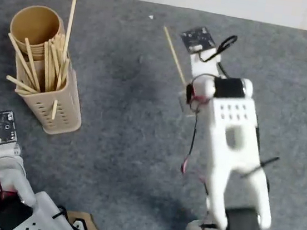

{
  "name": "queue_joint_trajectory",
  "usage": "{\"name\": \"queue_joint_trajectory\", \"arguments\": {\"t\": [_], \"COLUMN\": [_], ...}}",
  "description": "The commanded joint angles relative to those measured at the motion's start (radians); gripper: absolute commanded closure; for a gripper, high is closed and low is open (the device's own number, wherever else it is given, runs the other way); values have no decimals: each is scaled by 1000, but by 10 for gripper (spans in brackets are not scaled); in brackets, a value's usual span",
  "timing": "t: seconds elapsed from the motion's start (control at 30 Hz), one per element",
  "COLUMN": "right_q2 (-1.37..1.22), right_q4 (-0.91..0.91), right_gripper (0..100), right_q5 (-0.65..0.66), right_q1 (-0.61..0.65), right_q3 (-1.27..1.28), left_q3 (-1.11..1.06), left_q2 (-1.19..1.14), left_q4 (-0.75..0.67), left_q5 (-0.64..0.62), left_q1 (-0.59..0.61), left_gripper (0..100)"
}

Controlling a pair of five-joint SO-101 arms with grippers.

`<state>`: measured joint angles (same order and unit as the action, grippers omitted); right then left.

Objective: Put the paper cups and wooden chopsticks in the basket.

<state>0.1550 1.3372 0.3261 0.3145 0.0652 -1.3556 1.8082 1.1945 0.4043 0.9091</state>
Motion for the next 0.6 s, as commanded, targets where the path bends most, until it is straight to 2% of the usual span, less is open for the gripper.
{"name": "queue_joint_trajectory", "arguments": {"t": [0.0,0.13,0.3,0.47,0.57], "right_q2": [285,522,713,611,499], "right_q4": [-15,-214,-636,-1070,-1233], "right_gripper": [993,993,993,993,989], "right_q5": [-14,-58,-150,-201,-206], "right_q1": [61,157,298,361,409], "right_q3": [59,246,435,493,493], "left_q3": [4,1,-2,-2,-2], "left_q2": [7,7,5,5,5], "left_q4": [5,5,5,43,48], "left_q5": [8,8,8,8,8], "left_q1": [2,4,2,2,2], "left_gripper": [783,783,783,783,783]}}
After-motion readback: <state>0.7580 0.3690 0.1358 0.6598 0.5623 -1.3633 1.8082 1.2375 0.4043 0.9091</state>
